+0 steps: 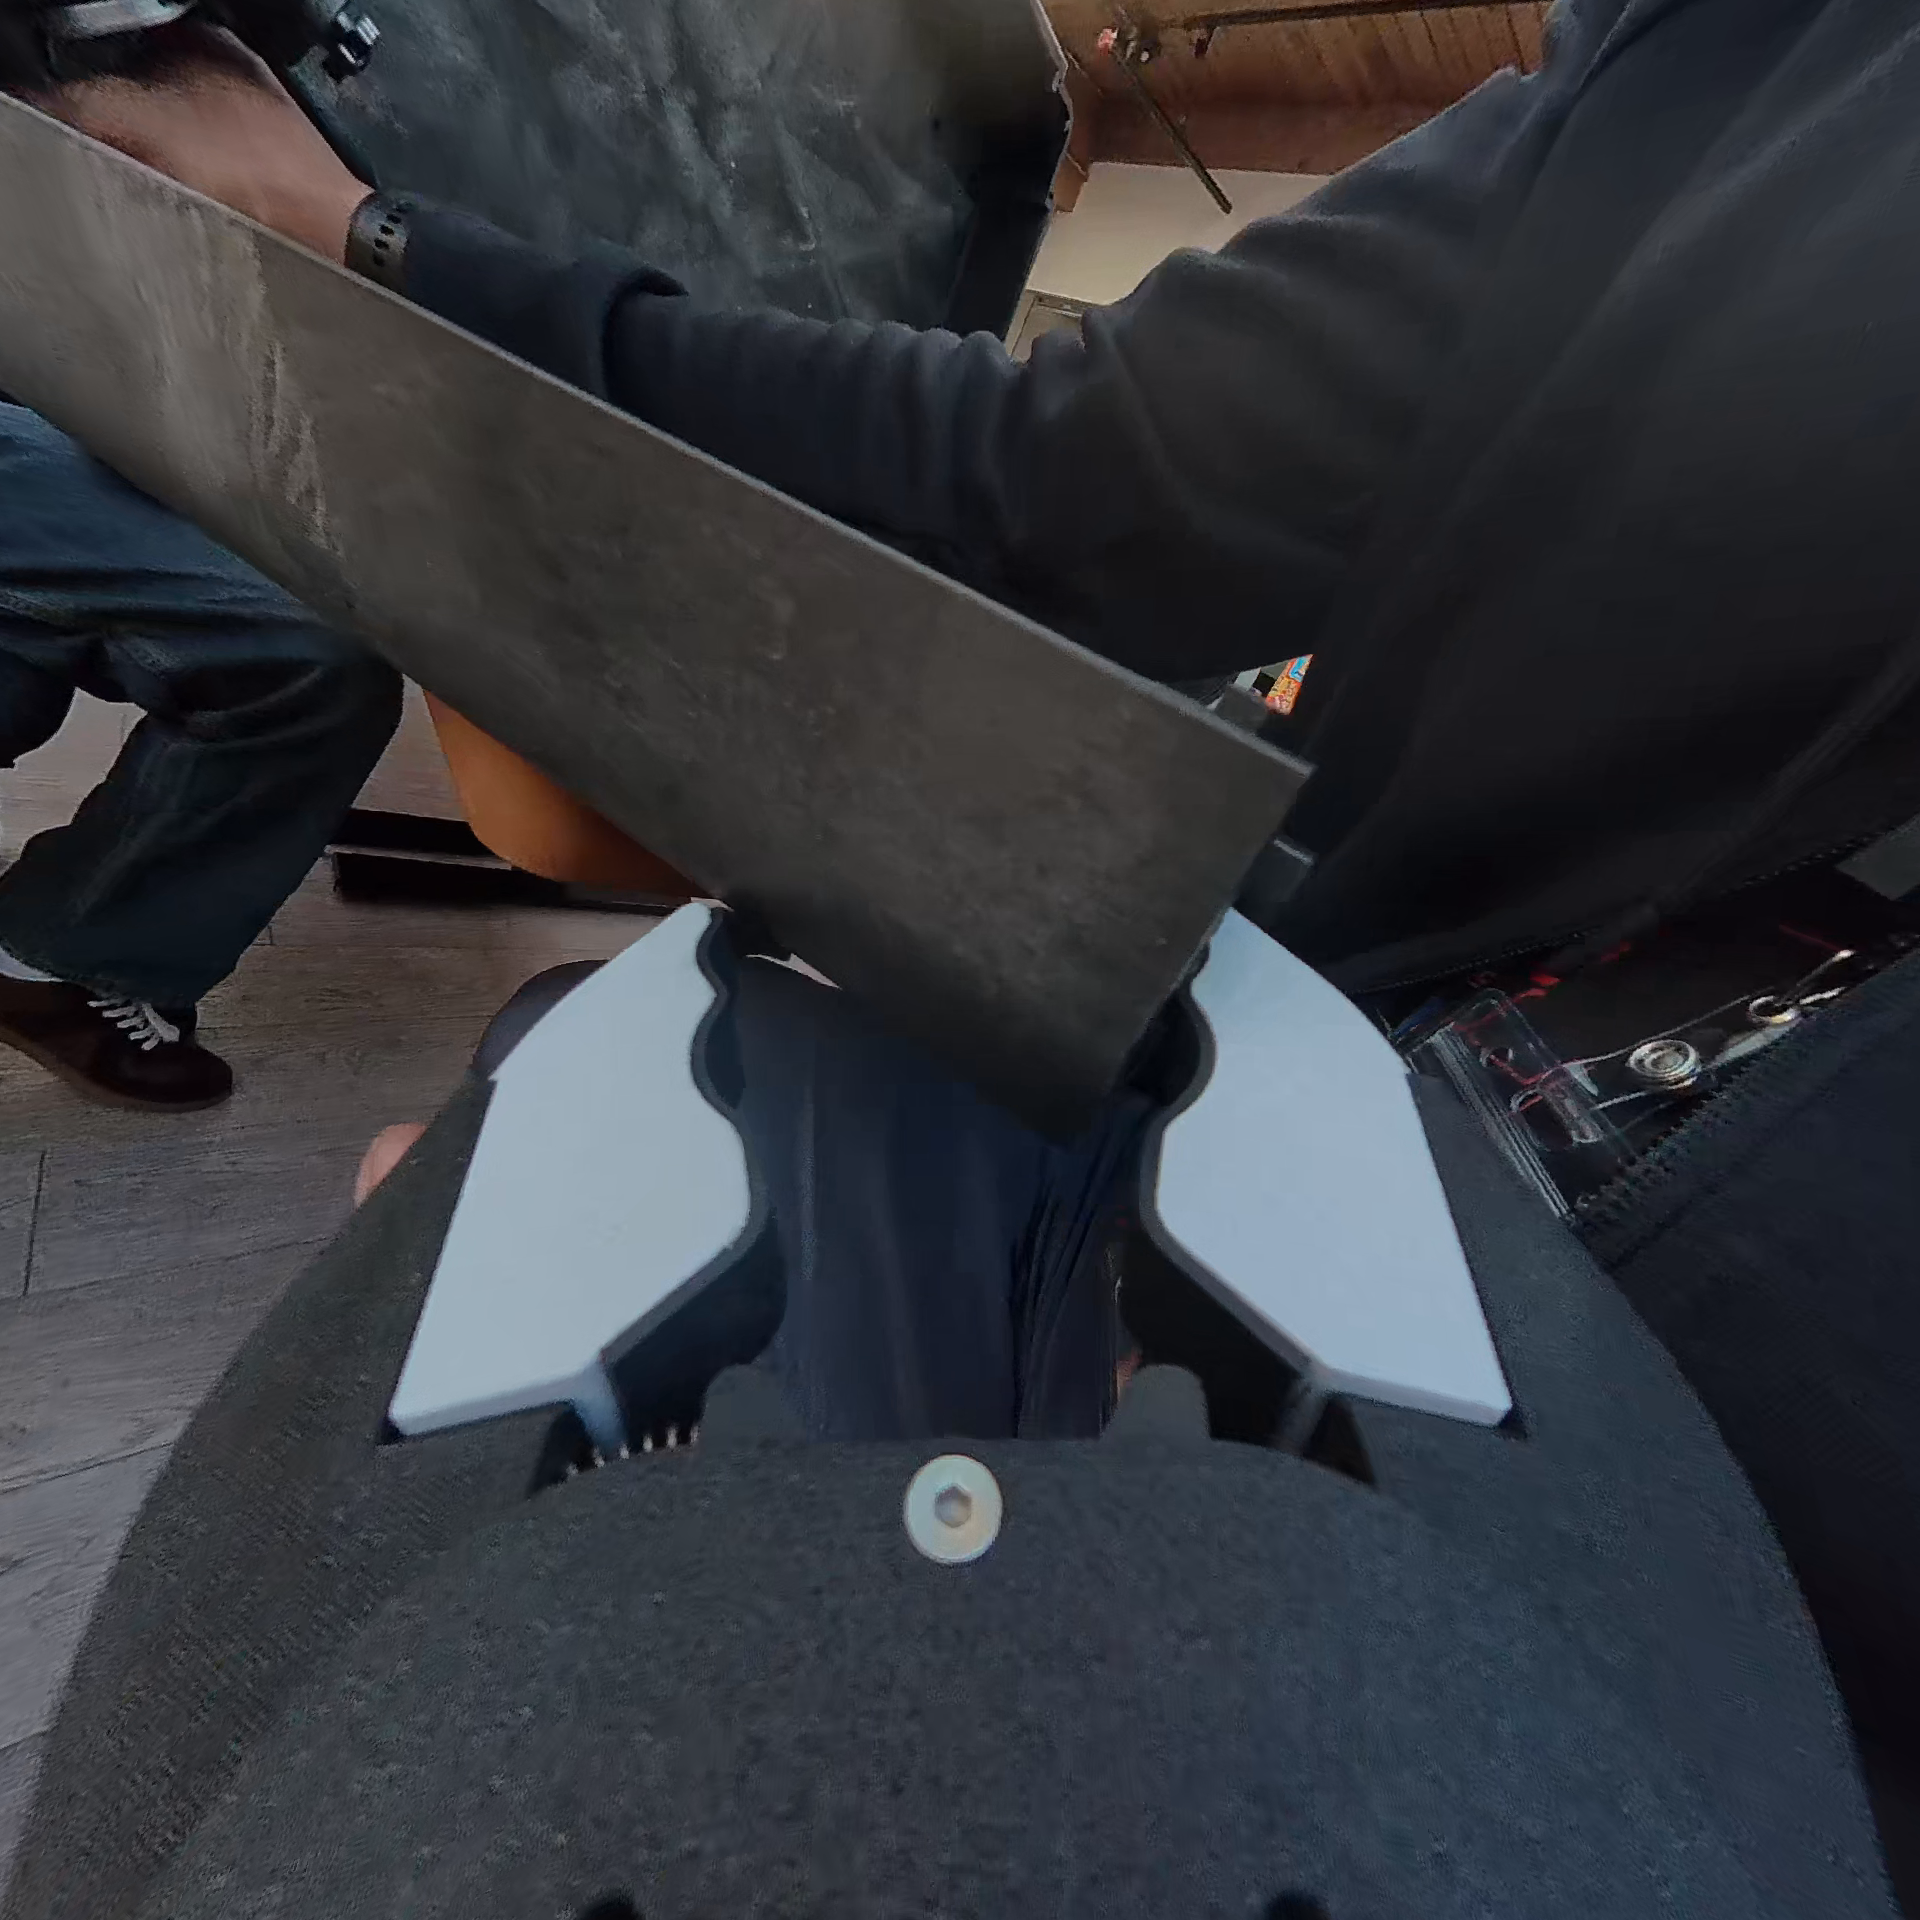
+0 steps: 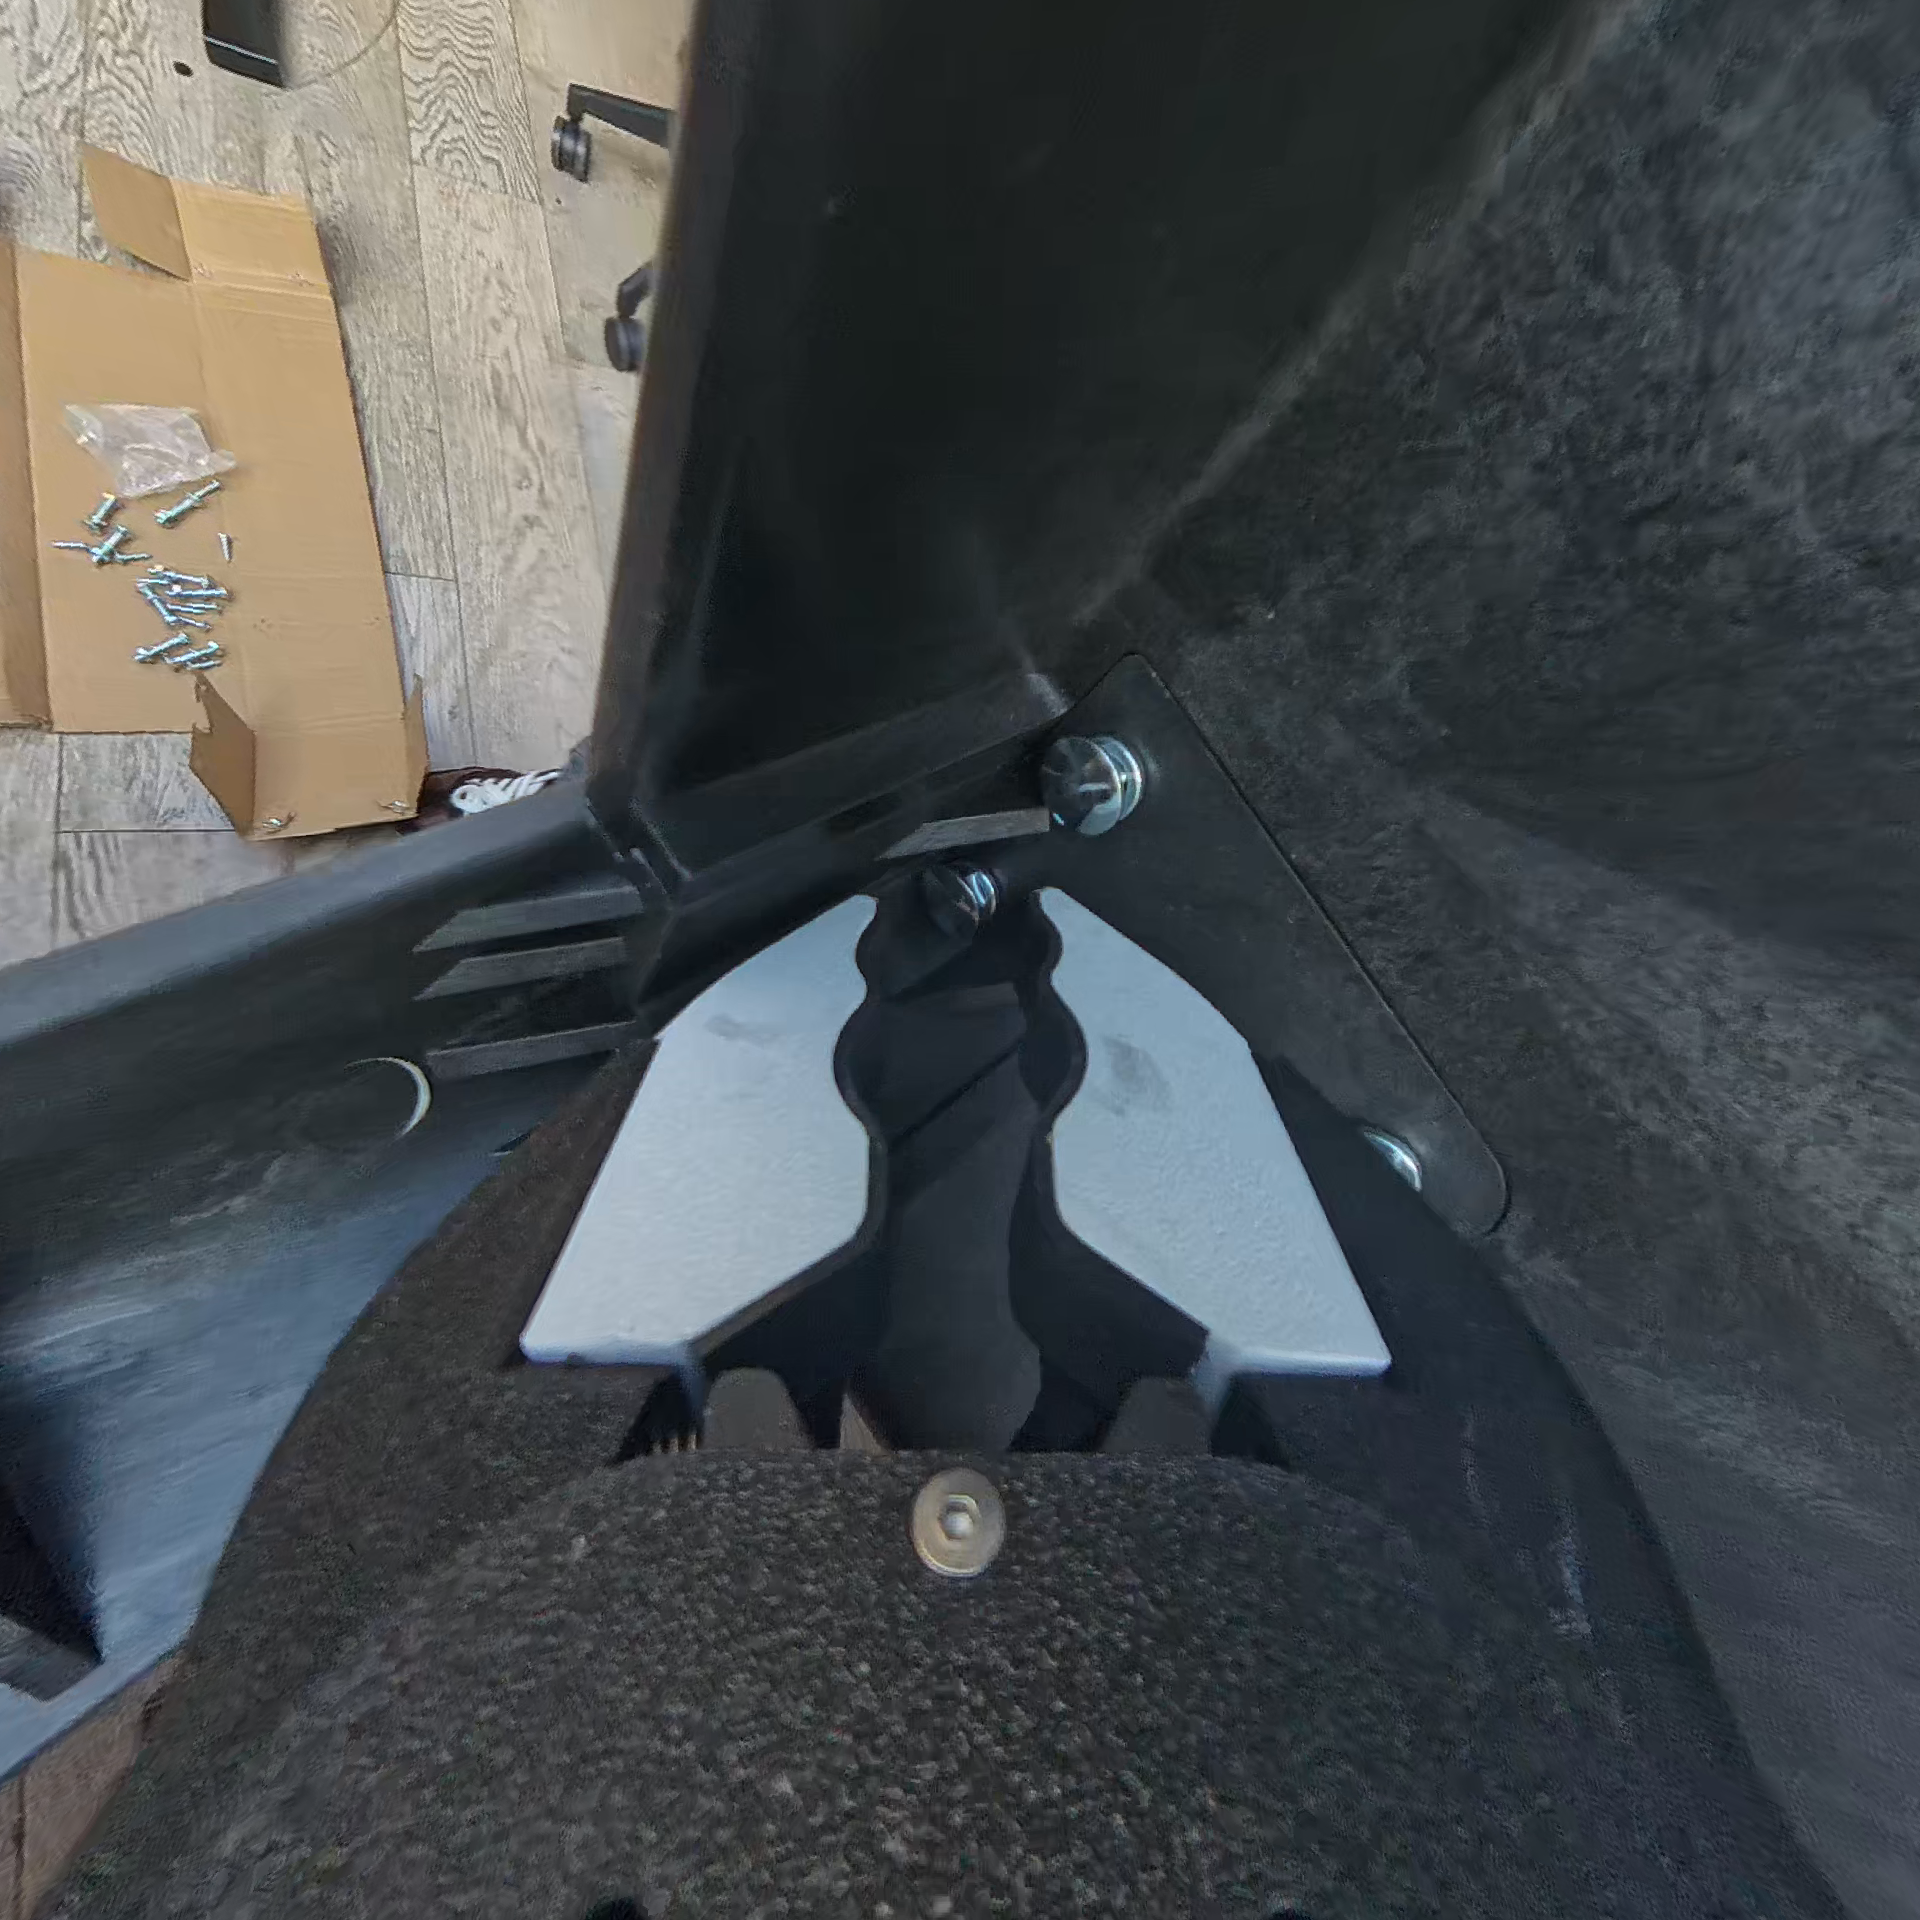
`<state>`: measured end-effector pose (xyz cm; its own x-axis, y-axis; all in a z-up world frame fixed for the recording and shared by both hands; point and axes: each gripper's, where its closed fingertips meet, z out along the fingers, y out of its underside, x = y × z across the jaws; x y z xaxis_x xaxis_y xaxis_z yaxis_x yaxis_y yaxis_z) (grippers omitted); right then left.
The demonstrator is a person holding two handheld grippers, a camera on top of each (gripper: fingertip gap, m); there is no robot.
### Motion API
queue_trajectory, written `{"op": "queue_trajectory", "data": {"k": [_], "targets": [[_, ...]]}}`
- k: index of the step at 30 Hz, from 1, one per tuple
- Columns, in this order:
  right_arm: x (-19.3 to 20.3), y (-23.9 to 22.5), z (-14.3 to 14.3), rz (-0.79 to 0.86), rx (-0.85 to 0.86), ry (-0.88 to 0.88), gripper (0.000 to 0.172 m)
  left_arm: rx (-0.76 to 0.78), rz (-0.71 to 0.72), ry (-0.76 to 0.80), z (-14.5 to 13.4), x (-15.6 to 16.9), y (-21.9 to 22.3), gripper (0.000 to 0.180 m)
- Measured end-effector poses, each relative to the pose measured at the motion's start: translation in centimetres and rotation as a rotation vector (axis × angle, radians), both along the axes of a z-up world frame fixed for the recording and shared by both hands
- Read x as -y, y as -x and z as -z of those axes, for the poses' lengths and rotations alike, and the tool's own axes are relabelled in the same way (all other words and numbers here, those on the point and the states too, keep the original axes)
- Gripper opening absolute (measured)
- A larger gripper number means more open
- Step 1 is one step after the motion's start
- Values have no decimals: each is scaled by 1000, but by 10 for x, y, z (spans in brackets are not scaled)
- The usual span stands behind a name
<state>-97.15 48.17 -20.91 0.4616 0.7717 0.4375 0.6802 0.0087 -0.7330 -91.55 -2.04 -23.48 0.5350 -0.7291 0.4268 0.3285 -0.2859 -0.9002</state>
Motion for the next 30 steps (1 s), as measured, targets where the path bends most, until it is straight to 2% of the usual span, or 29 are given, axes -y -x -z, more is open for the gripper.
{"op": "queue_trajectory", "data": {"k": [3, 10, 13, 20, 30], "targets": [[-4, 8, 8, -6, 16, 29, 18, 16, 23, -11, -2, -1, 0, 81], [-3, 21, 15, 24, 112, -52, 4, 28, 38, -25, -6, -3, -1, 84], [-3, 22, 14, 41, 118, -51, 4, 21, 40, -24, -6, -2, -1, 84], [1, 15, 13, 58, -7, 52, 2, 34, 28, -7, -9, -2, -1, 83], [1, 17, 18, 4, 16, 138, 11, 16, 45, 17, -17, -3, -2, 84]]}}
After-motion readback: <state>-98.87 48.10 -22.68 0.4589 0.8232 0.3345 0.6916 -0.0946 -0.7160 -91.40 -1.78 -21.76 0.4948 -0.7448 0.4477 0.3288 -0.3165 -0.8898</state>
